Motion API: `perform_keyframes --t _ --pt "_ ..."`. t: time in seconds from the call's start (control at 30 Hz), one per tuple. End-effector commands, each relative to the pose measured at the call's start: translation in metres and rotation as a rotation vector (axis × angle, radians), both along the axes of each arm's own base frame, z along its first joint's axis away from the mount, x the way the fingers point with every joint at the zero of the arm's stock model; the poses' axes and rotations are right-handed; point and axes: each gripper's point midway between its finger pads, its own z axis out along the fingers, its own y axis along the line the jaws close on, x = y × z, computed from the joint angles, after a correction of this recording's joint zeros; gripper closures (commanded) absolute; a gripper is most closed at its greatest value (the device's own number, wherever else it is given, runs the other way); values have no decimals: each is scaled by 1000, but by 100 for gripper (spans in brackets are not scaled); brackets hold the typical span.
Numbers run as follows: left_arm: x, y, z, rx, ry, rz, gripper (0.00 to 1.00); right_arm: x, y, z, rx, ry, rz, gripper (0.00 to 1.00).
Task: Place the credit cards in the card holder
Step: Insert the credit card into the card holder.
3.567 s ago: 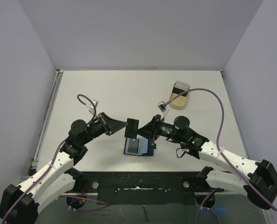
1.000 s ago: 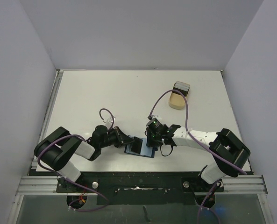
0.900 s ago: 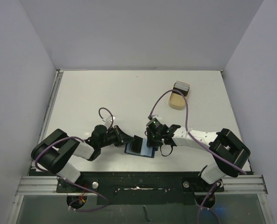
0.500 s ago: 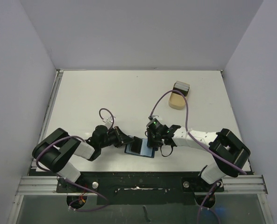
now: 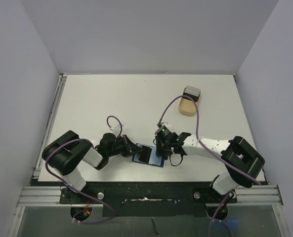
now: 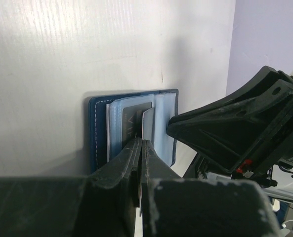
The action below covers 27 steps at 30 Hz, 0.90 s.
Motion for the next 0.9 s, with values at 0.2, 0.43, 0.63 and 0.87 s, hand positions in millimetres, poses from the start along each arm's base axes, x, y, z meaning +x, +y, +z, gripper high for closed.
perform_keyframes --t 0.2,0.43,0.63,0.87 --pt "15 -26 24 -80 -94 -39 100 2 -4 0 -27 -12 -27 83" --pt "13 -21 18 -39 -98 -12 100 6 -12 10 -66 -26 -56 80" --pt "11 -24 16 -35 -95 6 100 4 -15 17 -50 -28 -91 78" --pt "14 -24 15 -30 -81 28 100 -3 -27 10 -76 -17 -125 79"
